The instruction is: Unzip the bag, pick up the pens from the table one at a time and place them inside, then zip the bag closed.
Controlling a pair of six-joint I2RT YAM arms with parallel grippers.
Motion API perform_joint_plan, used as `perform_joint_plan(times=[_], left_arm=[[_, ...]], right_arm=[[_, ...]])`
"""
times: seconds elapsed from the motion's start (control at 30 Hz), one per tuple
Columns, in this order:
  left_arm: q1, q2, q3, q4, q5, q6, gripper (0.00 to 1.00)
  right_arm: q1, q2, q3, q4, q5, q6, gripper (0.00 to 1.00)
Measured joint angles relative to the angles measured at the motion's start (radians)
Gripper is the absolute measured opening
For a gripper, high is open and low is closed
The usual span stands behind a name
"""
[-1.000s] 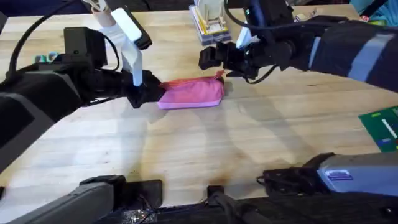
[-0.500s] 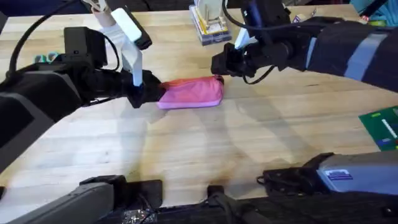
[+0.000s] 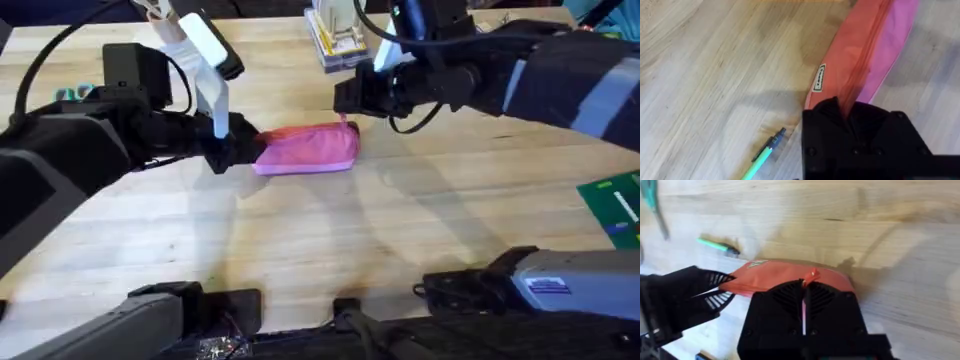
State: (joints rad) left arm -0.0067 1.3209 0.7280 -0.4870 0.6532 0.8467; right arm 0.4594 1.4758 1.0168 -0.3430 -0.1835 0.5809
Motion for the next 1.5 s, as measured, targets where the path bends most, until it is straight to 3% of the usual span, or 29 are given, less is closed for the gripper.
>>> perform_joint_plan(times=[0.67,0.8,1.0,1.4,1.47,1.5], left_arm=[[0.005,0.000,0.000,-0.003,-0.002,0.000,0.042],[0.005,0.000,0.000,-0.003,-0.002,0.000,0.042],[0.005,0.000,0.000,0.000,-0.001,0.000,0.042],[0.005,0.000,0.000,0.002,0.002,0.000,0.042],[0.005,0.000,0.000,0.003,0.002,0.000,0.042],[0.005,0.000,0.000,0.003,0.002,0.000,0.042]], right_arm=[[0.204,0.027,0.006,0.165,-0.020,0.026,0.030],[0.281,0.064,0.006,0.263,-0.011,0.043,0.030],[0.303,0.138,0.019,0.356,-0.035,0.088,0.030],[0.306,0.182,0.095,0.340,-0.049,0.097,0.030],[0.306,0.182,0.096,0.342,-0.051,0.094,0.119],[0.308,0.182,0.100,0.347,-0.059,0.089,0.287]])
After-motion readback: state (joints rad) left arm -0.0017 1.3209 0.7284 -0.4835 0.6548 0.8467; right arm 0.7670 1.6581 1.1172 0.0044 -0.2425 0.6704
